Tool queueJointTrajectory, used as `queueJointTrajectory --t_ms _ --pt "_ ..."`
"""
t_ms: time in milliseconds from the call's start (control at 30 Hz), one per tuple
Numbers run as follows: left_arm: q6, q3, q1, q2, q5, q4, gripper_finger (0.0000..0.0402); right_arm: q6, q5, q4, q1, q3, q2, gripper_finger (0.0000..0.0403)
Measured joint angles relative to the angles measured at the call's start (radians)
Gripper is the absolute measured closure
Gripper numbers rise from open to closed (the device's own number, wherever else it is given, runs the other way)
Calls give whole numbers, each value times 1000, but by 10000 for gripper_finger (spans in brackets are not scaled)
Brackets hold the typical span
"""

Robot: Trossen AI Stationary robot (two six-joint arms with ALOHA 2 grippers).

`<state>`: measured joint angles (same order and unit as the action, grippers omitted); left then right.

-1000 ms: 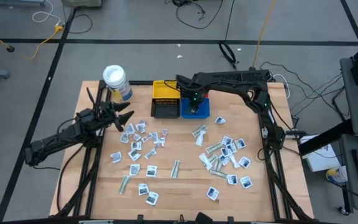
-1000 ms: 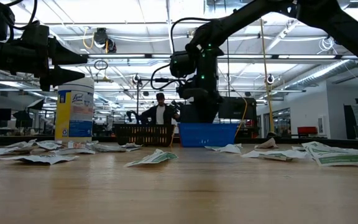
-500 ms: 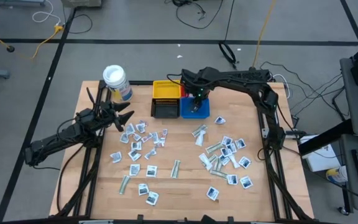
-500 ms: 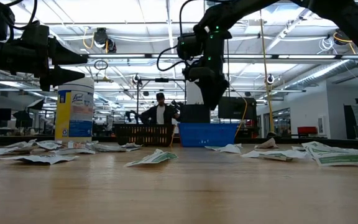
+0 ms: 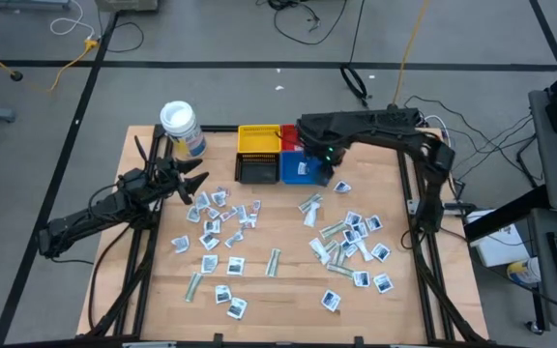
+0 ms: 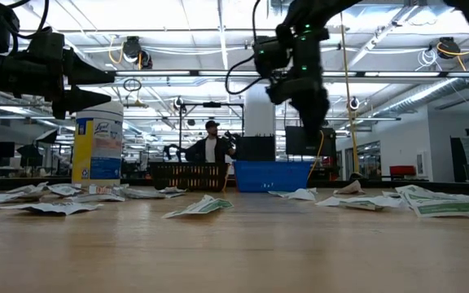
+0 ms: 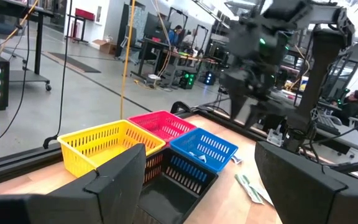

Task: Pick & Place First Aid Supplies
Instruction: Put the blue alcohol pad into the blue basket

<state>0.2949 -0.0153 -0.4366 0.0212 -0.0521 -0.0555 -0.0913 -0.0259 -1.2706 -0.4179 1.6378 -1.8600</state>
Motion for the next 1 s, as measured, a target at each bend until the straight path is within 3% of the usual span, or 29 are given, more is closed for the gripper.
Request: queueJointTrajectory --t_ms 500,700,1000 --pt "0 0 0 0 0 0 96 -386 3 62 200 -493 415 211" --pt "0 0 0 0 0 0 96 -441 5 42 220 -598 526 211" --pt "0 0 0 0 0 0 96 -469 5 17 220 -671 591 211"
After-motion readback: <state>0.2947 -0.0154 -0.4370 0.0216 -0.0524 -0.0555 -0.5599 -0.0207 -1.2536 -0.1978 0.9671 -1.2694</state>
